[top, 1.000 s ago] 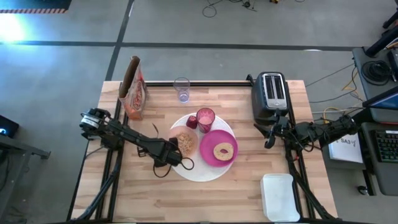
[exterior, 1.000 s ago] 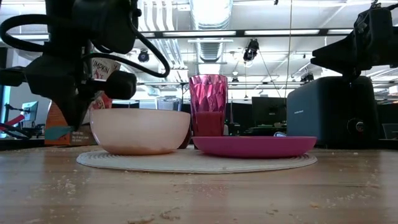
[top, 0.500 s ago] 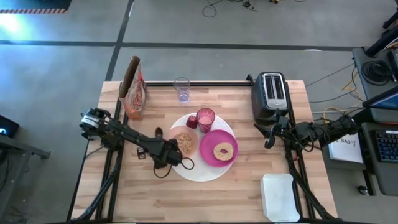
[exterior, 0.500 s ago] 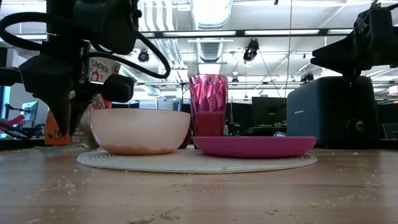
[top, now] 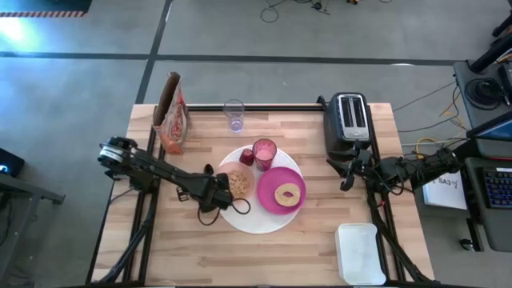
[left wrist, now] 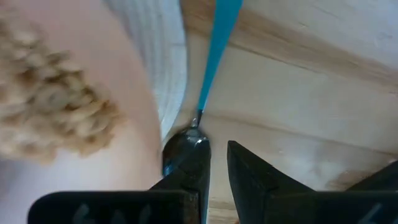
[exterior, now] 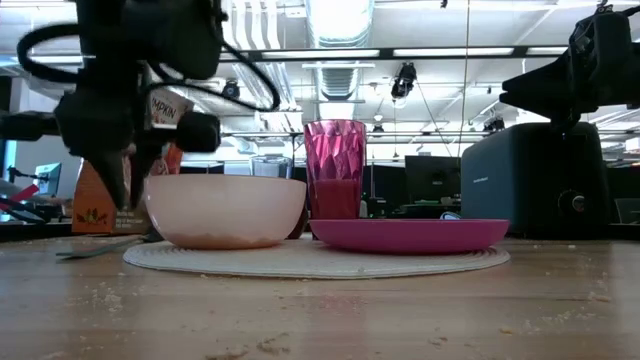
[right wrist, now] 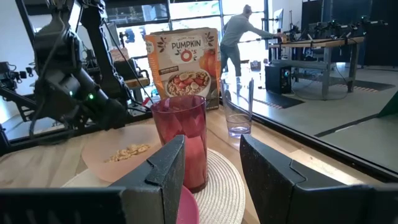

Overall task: Arrange a breakfast setting
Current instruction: Return to Home Position

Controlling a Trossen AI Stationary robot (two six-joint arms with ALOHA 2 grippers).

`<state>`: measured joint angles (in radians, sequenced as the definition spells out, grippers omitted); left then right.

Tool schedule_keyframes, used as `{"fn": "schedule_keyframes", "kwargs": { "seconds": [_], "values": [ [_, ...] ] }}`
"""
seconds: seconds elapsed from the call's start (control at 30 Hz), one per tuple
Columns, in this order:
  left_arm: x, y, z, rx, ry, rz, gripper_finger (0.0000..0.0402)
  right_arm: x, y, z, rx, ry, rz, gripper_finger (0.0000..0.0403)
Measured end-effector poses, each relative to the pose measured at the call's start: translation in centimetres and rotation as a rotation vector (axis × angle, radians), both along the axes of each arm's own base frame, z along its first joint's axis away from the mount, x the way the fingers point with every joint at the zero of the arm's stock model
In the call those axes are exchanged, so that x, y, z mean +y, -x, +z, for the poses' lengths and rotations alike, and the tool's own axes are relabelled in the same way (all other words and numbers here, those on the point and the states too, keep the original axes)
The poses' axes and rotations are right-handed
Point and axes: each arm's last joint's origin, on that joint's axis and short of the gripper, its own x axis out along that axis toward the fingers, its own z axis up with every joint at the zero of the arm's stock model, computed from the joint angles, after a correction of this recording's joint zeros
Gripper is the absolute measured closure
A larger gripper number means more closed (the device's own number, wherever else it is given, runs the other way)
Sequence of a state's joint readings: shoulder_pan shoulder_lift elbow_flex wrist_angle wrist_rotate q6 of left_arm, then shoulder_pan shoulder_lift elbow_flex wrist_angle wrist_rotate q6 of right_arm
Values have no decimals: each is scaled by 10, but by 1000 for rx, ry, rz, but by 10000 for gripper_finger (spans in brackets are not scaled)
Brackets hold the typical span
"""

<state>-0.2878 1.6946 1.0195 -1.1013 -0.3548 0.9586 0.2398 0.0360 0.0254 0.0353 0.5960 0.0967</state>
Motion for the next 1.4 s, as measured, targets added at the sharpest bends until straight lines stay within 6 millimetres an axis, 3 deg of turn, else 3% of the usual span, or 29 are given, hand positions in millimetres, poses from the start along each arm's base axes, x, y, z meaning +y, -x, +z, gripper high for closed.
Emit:
{"fn": "schedule_keyframes", "kwargs": {
  "seconds": [0.33, 0.67, 0.83, 0.97, 1.13, 1.4],
  "values": [
    [-13, 26, 63, -293, 101, 38, 364, 0, 0, 0, 0, 0, 0, 259],
    [1, 44, 113, -748, 373, 515, 364, 0, 0, 0, 0, 1, 0, 259],
    [2, 47, 111, -959, 512, 480, 364, 0, 0, 0, 1, 2, 0, 259],
    [4, 49, 93, -1129, 571, 426, 365, 0, 0, 0, 0, 1, 0, 259],
    [9, 58, 73, -1244, 568, 508, 365, 0, 0, 0, 0, 2, 0, 259],
    [6, 49, 84, -1349, 627, 485, 365, 0, 0, 0, 0, 1, 0, 259]
  ]
}}
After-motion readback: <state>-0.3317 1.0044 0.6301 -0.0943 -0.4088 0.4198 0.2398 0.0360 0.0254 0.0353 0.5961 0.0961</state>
